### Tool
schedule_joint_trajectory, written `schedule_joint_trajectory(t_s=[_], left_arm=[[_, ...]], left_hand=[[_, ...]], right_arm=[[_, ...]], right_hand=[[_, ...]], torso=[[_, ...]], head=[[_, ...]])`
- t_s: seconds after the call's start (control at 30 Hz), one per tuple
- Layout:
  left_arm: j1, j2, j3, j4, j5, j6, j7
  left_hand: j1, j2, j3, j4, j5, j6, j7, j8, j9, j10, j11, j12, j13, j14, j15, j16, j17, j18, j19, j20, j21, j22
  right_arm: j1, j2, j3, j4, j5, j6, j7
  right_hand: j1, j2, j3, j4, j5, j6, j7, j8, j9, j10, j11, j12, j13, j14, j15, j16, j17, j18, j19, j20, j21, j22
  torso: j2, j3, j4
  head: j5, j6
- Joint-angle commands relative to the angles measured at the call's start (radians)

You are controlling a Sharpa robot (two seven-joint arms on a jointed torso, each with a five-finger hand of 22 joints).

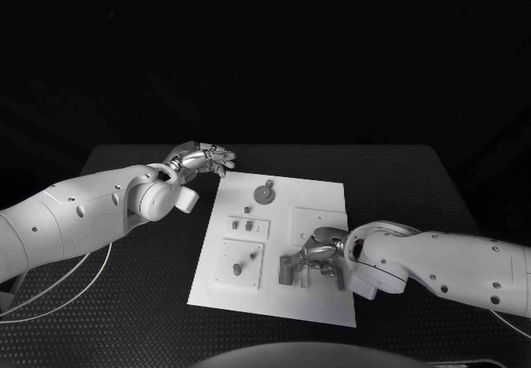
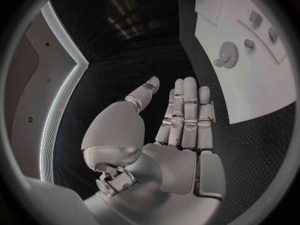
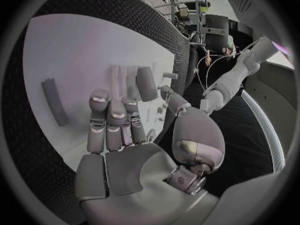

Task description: Assemble the parts on the task board

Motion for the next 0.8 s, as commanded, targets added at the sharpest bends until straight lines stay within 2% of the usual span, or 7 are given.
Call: schedule_joint_trajectory(t_s=[0.03, 0.3, 0.47, 0.53, 0.63, 0.67, 0.8], left_arm=[[0.001, 0.001, 0.001, 0.001, 0.006, 0.013, 0.006], [0.001, -0.001, 0.001, 0.002, 0.006, 0.013, 0.007], [0.001, -0.003, 0.001, 0.002, 0.006, 0.012, 0.008], [0.001, -0.003, 0.001, 0.002, 0.006, 0.012, 0.009], [0.001, -0.003, 0.001, 0.001, 0.006, 0.011, 0.009], [0.001, -0.004, 0.001, 0.000, 0.006, 0.011, 0.009], [0.001, -0.004, 0.001, -0.002, 0.006, 0.012, 0.010]], left_hand=[[-0.007, 0.000, 0.000, 0.007, 0.000, 0.000, 0.006, -0.006, 0.001, -0.008, 0.002, 0.007, -0.001, -0.004, 0.005, -0.004, 0.001, -0.004, -0.007, -0.023, -0.004, 0.001], [-0.007, 0.001, 0.000, 0.007, 0.000, 0.000, 0.006, -0.007, 0.001, -0.008, 0.002, 0.007, -0.001, -0.004, 0.005, -0.004, 0.001, -0.004, -0.007, -0.023, -0.005, 0.002], [-0.007, 0.001, 0.000, 0.008, 0.000, 0.000, 0.006, -0.007, 0.001, -0.008, 0.002, 0.007, -0.001, -0.004, 0.005, -0.004, 0.001, -0.003, -0.007, -0.023, -0.005, 0.002], [-0.007, 0.001, 0.000, 0.008, 0.000, 0.000, 0.006, -0.007, 0.001, -0.008, 0.002, 0.007, -0.001, -0.004, 0.005, -0.004, 0.002, -0.003, -0.007, -0.023, -0.005, 0.002], [-0.007, 0.001, 0.000, 0.008, 0.000, 0.000, 0.006, -0.007, 0.001, -0.008, 0.002, 0.007, -0.001, -0.004, 0.005, -0.004, 0.002, -0.003, -0.007, -0.023, -0.005, 0.002], [-0.007, 0.001, 0.000, 0.008, 0.000, -0.001, 0.006, -0.007, 0.001, -0.008, 0.002, 0.007, -0.001, -0.004, 0.005, -0.004, 0.002, -0.003, -0.007, -0.023, -0.005, 0.002], [-0.006, 0.000, 0.000, 0.008, 0.000, -0.001, 0.006, -0.007, 0.001, -0.008, 0.002, 0.007, -0.001, -0.004, 0.005, -0.004, 0.002, -0.003, -0.007, -0.023, -0.005, 0.002]], right_arm=[[-0.001, -0.014, 0.000, 0.010, -0.088, -0.032, 0.124], [0.006, -0.057, 0.001, 0.024, -0.211, -0.086, 0.296], [0.014, -0.080, 0.001, 0.032, -0.329, -0.125, 0.408], [0.016, -0.083, 0.001, 0.028, -0.413, -0.150, 0.448], [0.017, -0.079, 0.001, 0.023, -0.531, -0.175, 0.508], [0.017, -0.077, 0.001, 0.022, -0.551, -0.179, 0.519], [0.018, -0.055, 0.000, 0.023, -0.719, -0.214, 0.558]], right_hand=[[0.021, 0.001, 0.001, -0.011, -0.001, -0.003, 0.000, 0.002, 0.003, 0.002, 0.001, -0.004, 0.001, 0.001, -0.005, -0.004, 0.002, 0.031, -0.001, -0.010, 0.002, -0.002], [0.106, -0.003, -0.004, -0.059, 0.002, -0.055, 0.015, -0.025, -0.003, -0.009, 0.015, 0.000, 0.009, -0.008, 0.006, -0.013, 0.005, 0.031, -0.010, -0.017, -0.003, -0.007], [0.238, 0.035, -0.034, -0.126, 0.046, -0.084, 0.032, -0.037, -0.003, -0.034, 0.032, 0.009, 0.020, -0.027, 0.023, -0.025, 0.011, 0.031, -0.035, -0.013, -0.012, -0.008], [0.321, 0.024, -0.013, -0.127, 0.045, -0.089, 0.034, -0.040, -0.003, -0.044, 0.035, 0.009, 0.021, -0.036, 0.025, -0.030, 0.013, 0.031, -0.046, -0.013, -0.018, -0.009], [0.447, -0.007, 0.081, -0.124, 0.031, -0.111, 0.047, -0.053, -0.010, -0.075, 0.048, 0.005, 0.021, -0.065, 0.039, -0.041, 0.018, 0.031, -0.076, 0.002, -0.035, -0.012], [0.458, -0.010, 0.091, -0.125, 0.031, -0.113, 0.047, -0.054, -0.010, -0.078, 0.048, 0.005, 0.022, -0.068, 0.040, -0.042, 0.019, 0.031, -0.079, 0.004, -0.036, -0.012], [0.540, -0.042, 0.187, -0.123, 0.017, -0.158, 0.013, -0.066, -0.014, -0.134, 0.023, 0.013, 0.017, -0.132, 0.024, -0.043, 0.039, 0.031, -0.134, 0.034, -0.040, 0.004]], torso=[[0.000, -0.0003, -0.0009], [0.000, -0.0003, -0.0009], [-0.001, -0.0006, -0.0010], [0.000, -0.0003, -0.0016], [0.000, 0.0002, -0.0011], [0.000, 0.0005, -0.0011], [0.000, 0.0009, -0.0014]], head=[[0.001, 0.002], [0.003, 0.007], [0.004, 0.009], [0.005, 0.010], [0.004, 0.011], [0.005, 0.011], [0.006, 0.011]])
